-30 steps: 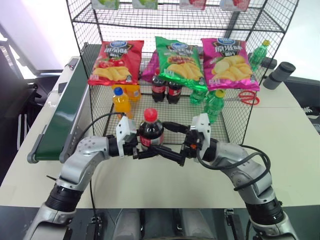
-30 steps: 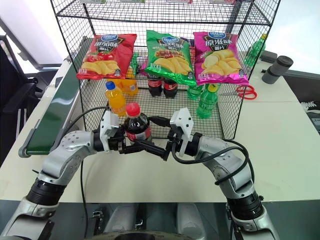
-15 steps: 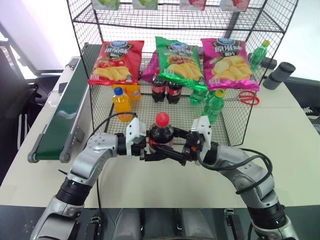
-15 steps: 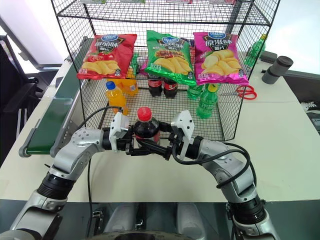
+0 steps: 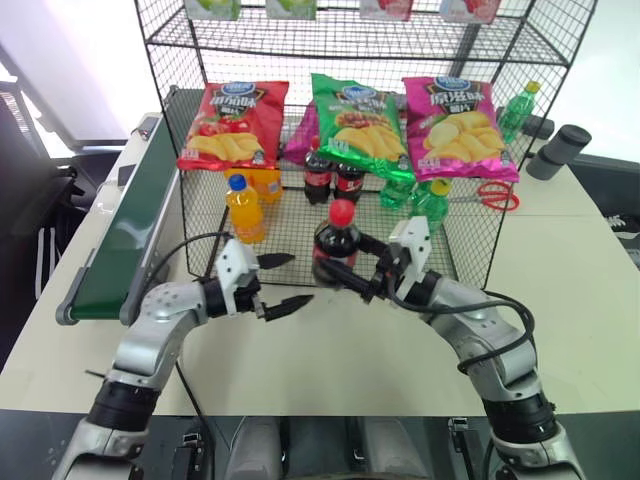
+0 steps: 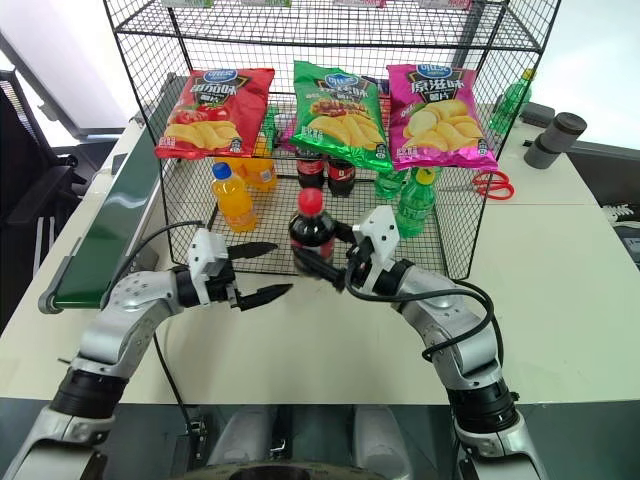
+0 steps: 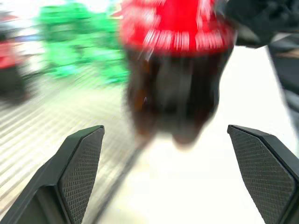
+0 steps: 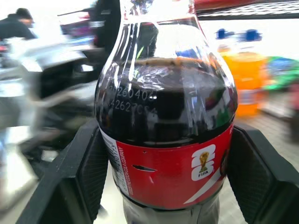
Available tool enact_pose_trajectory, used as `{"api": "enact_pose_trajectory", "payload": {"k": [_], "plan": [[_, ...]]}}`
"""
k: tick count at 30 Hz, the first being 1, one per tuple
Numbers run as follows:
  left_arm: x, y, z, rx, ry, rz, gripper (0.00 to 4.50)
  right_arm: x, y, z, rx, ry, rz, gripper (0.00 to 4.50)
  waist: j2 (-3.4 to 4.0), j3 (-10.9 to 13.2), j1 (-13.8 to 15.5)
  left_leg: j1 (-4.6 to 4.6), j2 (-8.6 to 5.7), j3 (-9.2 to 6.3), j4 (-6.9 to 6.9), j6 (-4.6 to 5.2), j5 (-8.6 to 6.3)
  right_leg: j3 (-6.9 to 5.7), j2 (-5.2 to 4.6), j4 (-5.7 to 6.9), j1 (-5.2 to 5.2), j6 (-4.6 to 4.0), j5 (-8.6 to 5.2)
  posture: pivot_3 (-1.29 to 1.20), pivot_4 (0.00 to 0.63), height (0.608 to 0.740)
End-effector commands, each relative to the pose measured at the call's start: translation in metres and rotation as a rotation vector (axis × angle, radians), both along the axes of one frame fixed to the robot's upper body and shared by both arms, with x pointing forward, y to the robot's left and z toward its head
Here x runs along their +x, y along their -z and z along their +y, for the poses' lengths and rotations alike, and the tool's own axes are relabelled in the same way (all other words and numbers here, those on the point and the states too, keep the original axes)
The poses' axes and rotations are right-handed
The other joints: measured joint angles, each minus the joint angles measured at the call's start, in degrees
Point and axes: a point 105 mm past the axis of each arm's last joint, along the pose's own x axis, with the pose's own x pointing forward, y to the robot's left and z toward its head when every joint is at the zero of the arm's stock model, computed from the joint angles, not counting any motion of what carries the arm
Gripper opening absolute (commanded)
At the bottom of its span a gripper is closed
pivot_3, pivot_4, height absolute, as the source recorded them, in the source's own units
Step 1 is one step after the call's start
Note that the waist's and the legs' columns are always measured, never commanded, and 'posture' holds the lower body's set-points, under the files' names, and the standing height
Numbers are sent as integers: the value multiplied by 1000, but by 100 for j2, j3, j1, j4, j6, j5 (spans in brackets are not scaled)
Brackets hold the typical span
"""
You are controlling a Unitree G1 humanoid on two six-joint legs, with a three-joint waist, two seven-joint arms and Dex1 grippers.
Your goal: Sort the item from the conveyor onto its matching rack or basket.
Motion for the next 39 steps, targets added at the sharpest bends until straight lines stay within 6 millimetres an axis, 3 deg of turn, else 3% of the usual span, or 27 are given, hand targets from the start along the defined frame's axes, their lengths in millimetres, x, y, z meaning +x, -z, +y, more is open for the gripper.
{"api": "enact_pose_trajectory", "payload": {"k": [1,6,15,28,31,39], "plan": [[1,-8,24,-20,-169,-87,4488,23,-4,-17,3,174,-100,2977,0,0,-3,0,0,2,-1,0,0,1,-2,-2,0,0,0,0,150,740],[-4,-16,37,-89,-282,-113,4488,49,15,-13,6,275,-95,2977,1,0,-10,-1,-1,2,-1,0,0,0,-14,2,-2,0,0,0,150,740],[-17,-17,37,-90,-273,-108,4488,95,31,-3,64,415,-81,2977,4,2,-39,9,1,7,-3,-2,1,4,-16,13,-1,0,0,0,150,740],[-18,-17,27,-75,-245,-106,4488,113,44,9,89,386,-31,2977,6,3,-136,10,-1,11,-4,-3,1,3,-27,16,0,-1,1,0,150,740],[-18,-17,26,-77,-240,-105,4500,112,45,10,99,364,-21,4458,6,3,-178,11,-1,11,-5,-3,1,3,-29,17,0,-1,1,0,150,740],[-10,-17,25,-62,-261,-92,4500,102,35,-3,81,352,-119,4491,7,3,-181,18,-1,11,-7,-5,1,4,-32,23,1,-1,1,0,150,740]]}}
